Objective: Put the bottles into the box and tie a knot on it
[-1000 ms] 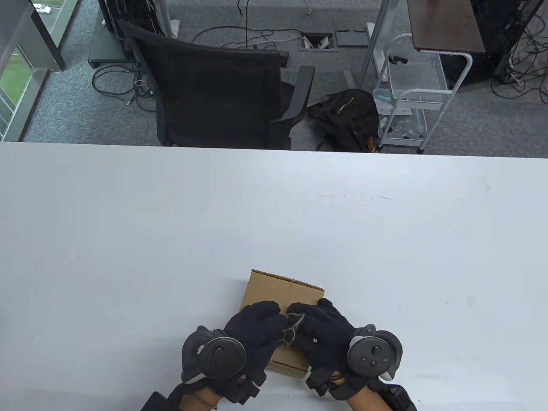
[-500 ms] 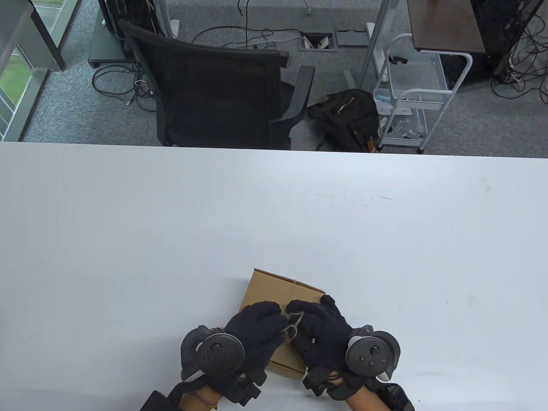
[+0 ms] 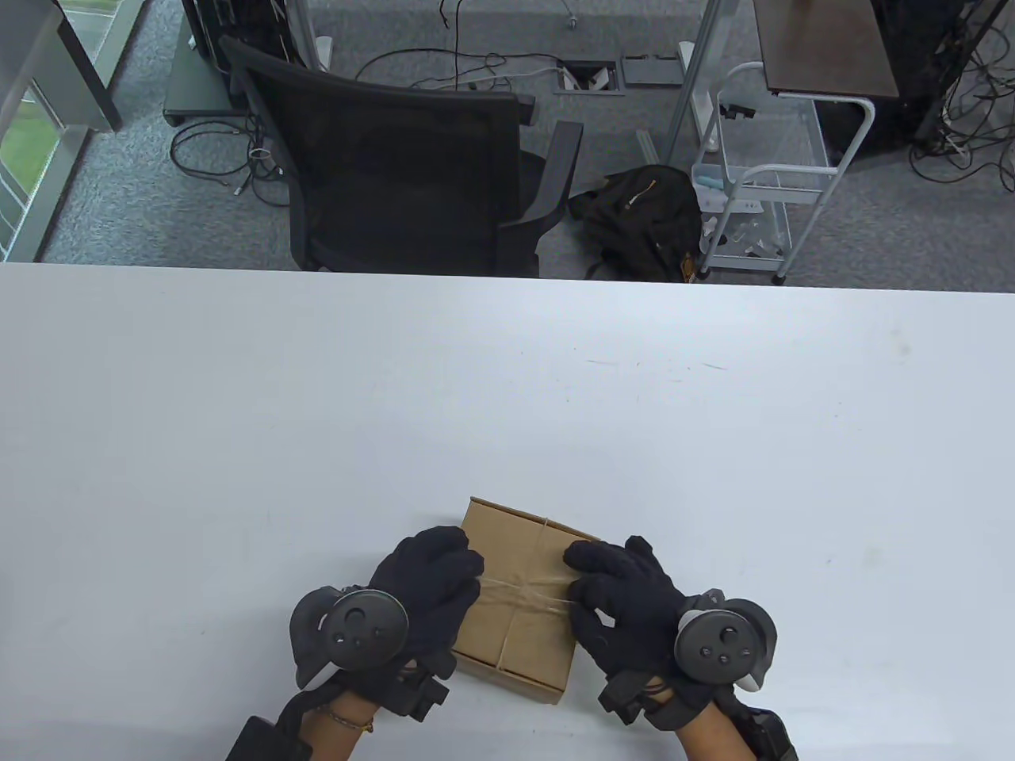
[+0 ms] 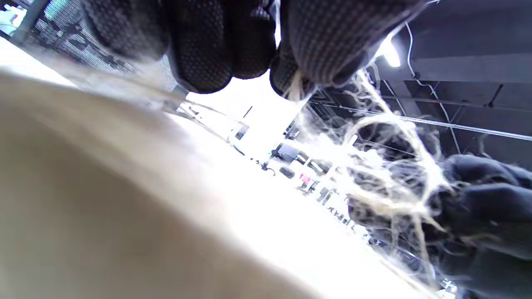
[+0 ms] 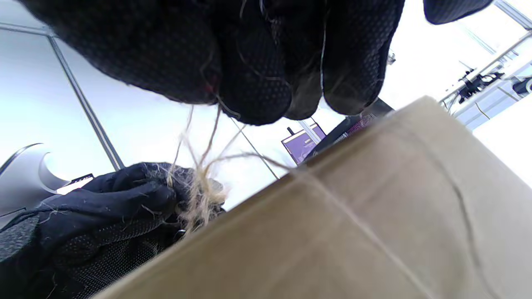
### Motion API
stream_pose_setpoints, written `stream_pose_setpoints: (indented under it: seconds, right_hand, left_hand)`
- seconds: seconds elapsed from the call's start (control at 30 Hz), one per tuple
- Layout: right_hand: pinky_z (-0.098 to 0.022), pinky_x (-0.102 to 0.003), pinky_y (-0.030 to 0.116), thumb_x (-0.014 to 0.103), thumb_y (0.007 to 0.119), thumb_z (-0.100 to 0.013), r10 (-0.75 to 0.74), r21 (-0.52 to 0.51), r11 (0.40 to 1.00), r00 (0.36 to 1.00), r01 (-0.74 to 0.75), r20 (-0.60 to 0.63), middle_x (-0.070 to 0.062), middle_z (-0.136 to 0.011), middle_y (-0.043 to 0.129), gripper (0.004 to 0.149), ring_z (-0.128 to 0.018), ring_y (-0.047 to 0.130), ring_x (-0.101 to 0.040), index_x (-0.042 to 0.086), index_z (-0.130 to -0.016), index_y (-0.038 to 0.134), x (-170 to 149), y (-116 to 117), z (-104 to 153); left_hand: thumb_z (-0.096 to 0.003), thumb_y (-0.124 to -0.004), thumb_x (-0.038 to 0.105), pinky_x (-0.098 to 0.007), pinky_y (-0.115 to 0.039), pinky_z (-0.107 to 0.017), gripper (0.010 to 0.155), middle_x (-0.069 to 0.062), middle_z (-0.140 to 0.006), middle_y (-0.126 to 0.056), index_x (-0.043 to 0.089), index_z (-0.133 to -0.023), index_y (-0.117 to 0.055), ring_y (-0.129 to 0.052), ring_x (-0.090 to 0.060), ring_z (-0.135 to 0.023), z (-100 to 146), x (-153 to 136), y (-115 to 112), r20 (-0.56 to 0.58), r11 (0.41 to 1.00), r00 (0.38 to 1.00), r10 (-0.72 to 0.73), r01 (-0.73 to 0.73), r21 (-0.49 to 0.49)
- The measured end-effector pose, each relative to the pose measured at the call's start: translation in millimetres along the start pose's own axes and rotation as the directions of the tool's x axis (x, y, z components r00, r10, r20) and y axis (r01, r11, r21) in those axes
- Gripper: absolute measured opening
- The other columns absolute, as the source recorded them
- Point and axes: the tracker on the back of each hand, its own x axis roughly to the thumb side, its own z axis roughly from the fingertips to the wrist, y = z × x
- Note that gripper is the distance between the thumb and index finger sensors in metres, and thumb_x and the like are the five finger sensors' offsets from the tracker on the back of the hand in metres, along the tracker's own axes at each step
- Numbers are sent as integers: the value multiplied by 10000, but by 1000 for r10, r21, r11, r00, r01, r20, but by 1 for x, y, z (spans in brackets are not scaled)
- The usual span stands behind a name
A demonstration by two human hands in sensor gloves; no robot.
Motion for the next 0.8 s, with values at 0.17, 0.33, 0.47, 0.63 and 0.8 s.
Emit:
stream_pose_setpoints:
  seconds: [0.17, 0.33, 0.47, 0.63, 0.8]
  right_hand:
    - [-611, -775, 484, 265, 900, -428, 124, 67, 990, 992, -123, -19, -233, -916, 873, 295, -808, 818, -491, 41, -602, 983, -1, -1, 0]
    - [-601, -738, 575, 265, 912, -415, 367, 106, 924, 930, -366, 15, -220, -907, 885, 294, -781, 849, -482, 36, -583, 991, 6, -3, 0]
    - [-609, -740, 564, 264, 917, -410, 434, 188, 886, 901, -424, -17, -220, -929, 862, 292, -799, 828, -488, 39, -577, 998, 3, -6, -1]
    - [-622, -747, 537, 263, 915, -412, 457, 263, 868, 885, -422, -86, -223, -944, 843, 292, -824, 801, -495, 39, -581, 997, -7, -12, -1]
    - [-620, -743, 537, 261, 911, -415, 374, 216, 916, 914, -337, -161, -230, -943, 841, 292, -819, 800, -501, 36, -584, 993, -22, -21, 1]
  left_hand:
    - [-471, -883, 349, -653, -721, -640, 440, -151, -1049, -810, 168, -869, -931, -887, -435, -876, -2, -9, 3, -27, 999, 999, -42, 42, -1]
    - [-458, -897, 354, -666, -712, -646, 437, -147, -1050, -818, 163, -848, -952, -885, -441, -883, -3, -16, 7, -43, 993, 992, -120, 119, -25]
    - [-446, -917, 358, -676, -706, -647, 439, -149, -1048, -827, 145, -826, -968, -888, -446, -882, -4, -24, 8, -64, 987, 986, -153, 149, -64]
    - [-444, -921, 365, -681, -701, -653, 442, -141, -1051, -833, 142, -822, -970, -892, -442, -887, -5, -28, 9, -80, 975, 974, -210, 202, -97]
    - [-452, -915, 356, -689, -692, -654, 443, -150, -1061, -821, 144, -839, -959, -880, -449, -897, -6, -35, 8, -95, 971, 971, -220, 209, -113]
